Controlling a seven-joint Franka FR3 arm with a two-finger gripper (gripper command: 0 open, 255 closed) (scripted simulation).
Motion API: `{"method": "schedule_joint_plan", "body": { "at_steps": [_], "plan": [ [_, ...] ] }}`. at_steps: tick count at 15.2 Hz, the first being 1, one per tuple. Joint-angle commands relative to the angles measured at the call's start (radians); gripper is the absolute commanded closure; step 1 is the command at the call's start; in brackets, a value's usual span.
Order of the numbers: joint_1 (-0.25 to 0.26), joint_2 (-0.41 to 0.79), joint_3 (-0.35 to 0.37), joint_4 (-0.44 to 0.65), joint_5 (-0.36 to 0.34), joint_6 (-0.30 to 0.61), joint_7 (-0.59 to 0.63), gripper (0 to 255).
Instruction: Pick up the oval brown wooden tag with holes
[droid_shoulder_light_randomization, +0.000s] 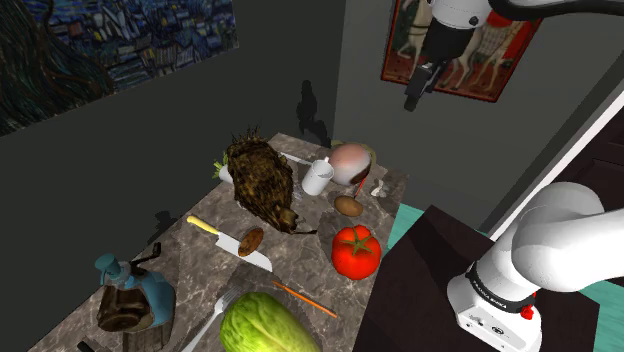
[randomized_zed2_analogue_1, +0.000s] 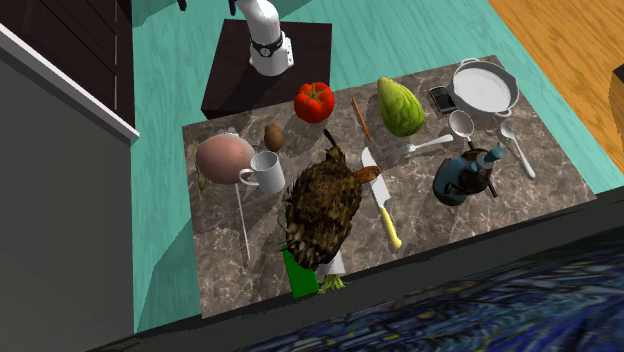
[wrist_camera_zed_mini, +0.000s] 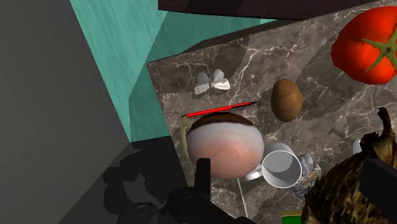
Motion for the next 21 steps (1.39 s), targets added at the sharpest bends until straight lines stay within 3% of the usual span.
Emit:
{"method": "schedule_joint_plan", "body": {
  "at_steps": [1, 11, 21],
  "plan": [
    [0.000, 0.000, 0.000, 0.000, 0.000, 0.000, 0.000, 0],
    [-0.002, 0.106, 0.212, -0.111, 0.139, 0.146, 0.388, 0],
    [-0.029, 0.382, 0.425, -0.067, 0.218, 0.330, 0.777, 0]
  ]
}}
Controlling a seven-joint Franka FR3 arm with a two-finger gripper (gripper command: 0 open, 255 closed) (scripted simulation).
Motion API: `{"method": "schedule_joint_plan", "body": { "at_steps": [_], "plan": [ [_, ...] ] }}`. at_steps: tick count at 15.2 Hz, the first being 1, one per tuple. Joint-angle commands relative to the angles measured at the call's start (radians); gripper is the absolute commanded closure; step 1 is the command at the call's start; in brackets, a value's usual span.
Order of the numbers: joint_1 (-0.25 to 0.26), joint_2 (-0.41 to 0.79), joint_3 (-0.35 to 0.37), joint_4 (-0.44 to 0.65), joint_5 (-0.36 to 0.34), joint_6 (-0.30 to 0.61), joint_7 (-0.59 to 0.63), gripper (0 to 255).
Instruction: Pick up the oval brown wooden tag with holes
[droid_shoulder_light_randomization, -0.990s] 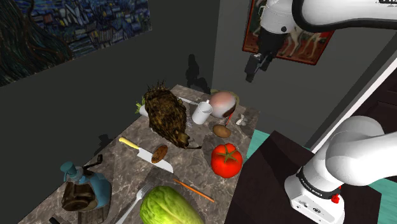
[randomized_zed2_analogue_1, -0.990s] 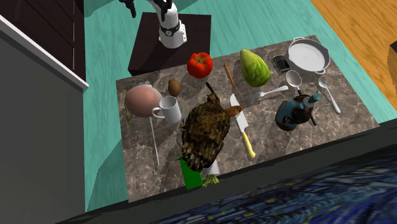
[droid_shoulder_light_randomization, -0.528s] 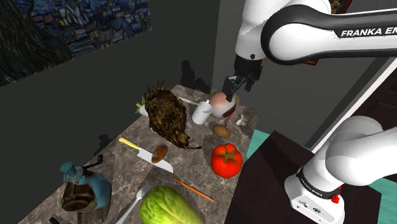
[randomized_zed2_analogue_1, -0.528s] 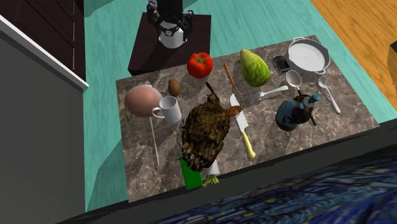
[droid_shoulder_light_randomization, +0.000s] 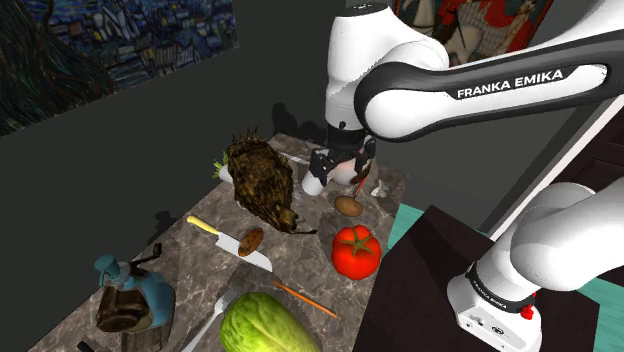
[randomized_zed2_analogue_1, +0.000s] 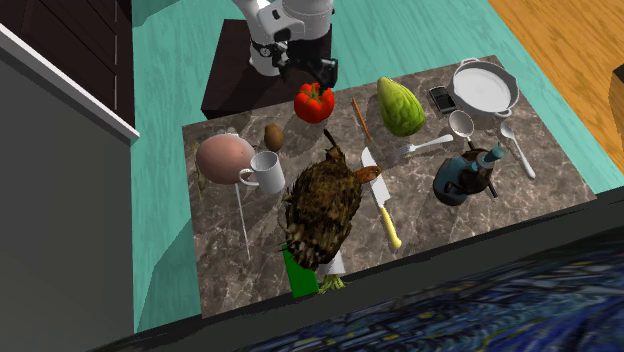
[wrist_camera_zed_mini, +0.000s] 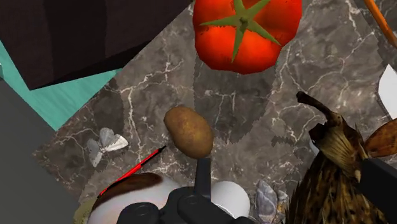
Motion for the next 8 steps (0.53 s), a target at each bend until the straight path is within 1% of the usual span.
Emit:
{"method": "schedule_joint_plan", "body": {
  "at_steps": [1, 4, 8],
  "plan": [
    [-0.010, 0.074, 0.044, 0.021, 0.002, 0.045, 0.087, 0],
    [-0.026, 0.190, 0.102, 0.067, -0.014, 0.099, 0.212, 0],
    [-0.040, 0.362, 0.164, 0.149, -0.073, 0.161, 0.392, 0]
  ]
}}
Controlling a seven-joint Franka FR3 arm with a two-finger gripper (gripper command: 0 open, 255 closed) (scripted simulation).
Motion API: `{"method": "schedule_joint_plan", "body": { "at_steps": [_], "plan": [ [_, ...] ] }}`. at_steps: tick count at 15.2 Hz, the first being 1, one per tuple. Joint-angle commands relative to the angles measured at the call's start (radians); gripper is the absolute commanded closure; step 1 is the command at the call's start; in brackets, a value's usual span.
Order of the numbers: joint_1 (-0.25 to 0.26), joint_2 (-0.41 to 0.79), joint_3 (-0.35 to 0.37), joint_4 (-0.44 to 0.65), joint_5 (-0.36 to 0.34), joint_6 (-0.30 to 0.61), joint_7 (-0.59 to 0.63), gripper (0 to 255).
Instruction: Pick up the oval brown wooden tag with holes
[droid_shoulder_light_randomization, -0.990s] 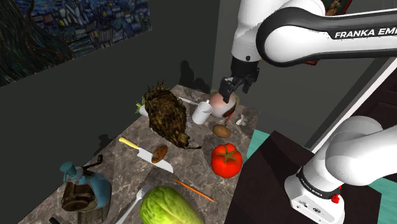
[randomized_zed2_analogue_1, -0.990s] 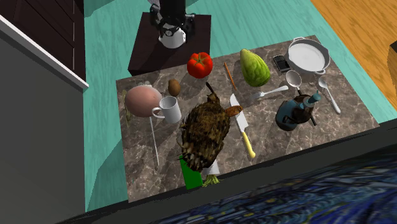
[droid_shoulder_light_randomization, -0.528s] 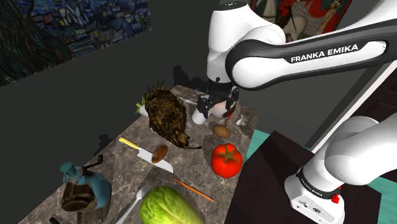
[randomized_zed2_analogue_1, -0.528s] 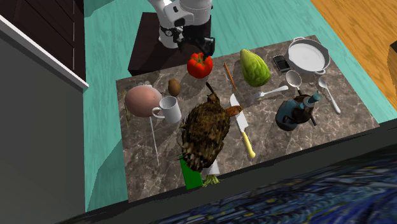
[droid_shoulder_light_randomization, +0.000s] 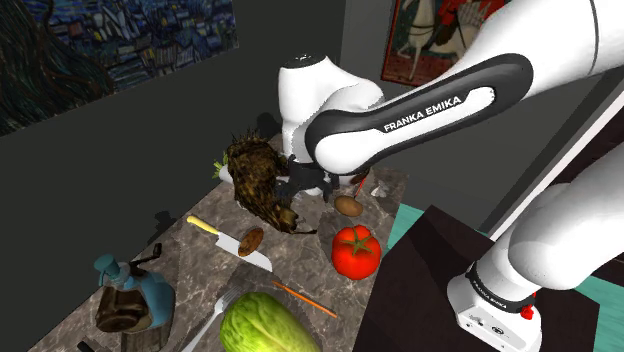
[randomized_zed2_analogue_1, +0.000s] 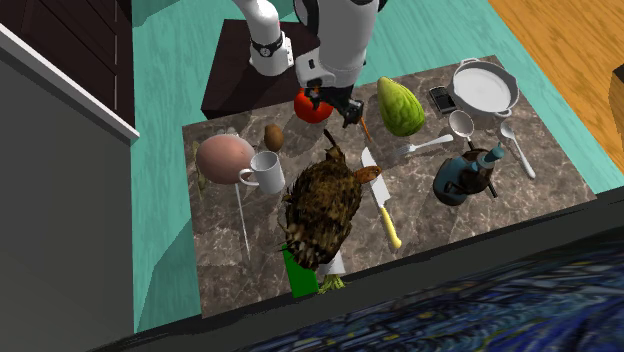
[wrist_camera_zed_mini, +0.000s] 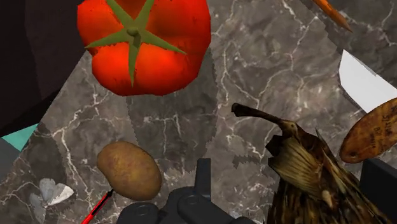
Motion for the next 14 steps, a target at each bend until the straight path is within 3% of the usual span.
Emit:
{"method": "schedule_joint_plan", "body": {
  "at_steps": [1, 8, 14],
  "plan": [
    [-0.005, 0.103, 0.028, 0.061, -0.044, 0.024, 0.102, 0],
    [0.062, 0.427, 0.021, 0.269, -0.203, 0.078, 0.405, 0],
    [0.160, 0.657, -0.041, 0.478, -0.273, 0.081, 0.572, 0]
  ]
}}
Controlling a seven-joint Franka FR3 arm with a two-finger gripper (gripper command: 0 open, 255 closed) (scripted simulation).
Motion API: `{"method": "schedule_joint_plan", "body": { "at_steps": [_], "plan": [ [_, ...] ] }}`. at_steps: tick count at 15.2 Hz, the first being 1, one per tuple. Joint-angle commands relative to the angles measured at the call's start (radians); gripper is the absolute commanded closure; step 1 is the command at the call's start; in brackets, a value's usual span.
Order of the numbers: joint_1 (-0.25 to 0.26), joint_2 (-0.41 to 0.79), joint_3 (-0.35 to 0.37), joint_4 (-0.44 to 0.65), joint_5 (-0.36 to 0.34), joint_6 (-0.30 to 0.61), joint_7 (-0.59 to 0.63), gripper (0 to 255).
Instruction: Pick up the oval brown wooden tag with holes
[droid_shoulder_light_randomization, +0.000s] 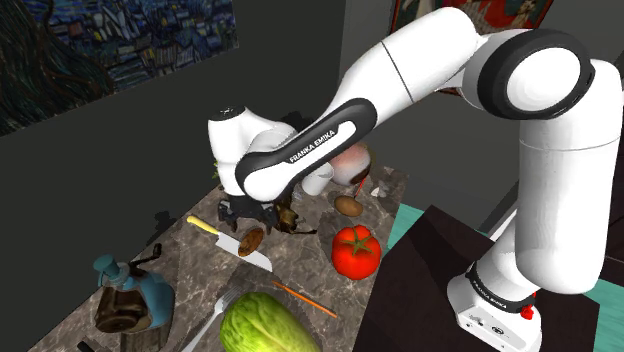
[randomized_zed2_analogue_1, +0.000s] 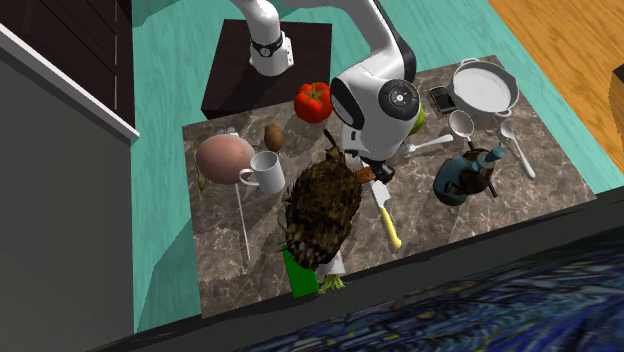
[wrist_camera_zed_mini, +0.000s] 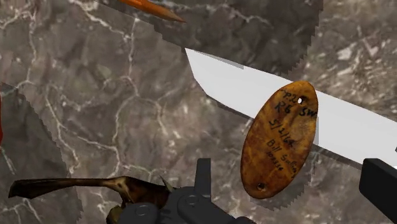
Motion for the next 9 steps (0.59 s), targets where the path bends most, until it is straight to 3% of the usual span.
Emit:
{"method": "schedule_joint_plan", "body": {
  "at_steps": [1, 9],
  "plan": [
    [0.018, 0.044, -0.014, 0.033, -0.015, 0.010, 0.024, 0],
    [0.034, 0.100, -0.037, 0.021, -0.044, 0.073, 0.038, 0]
  ]
}}
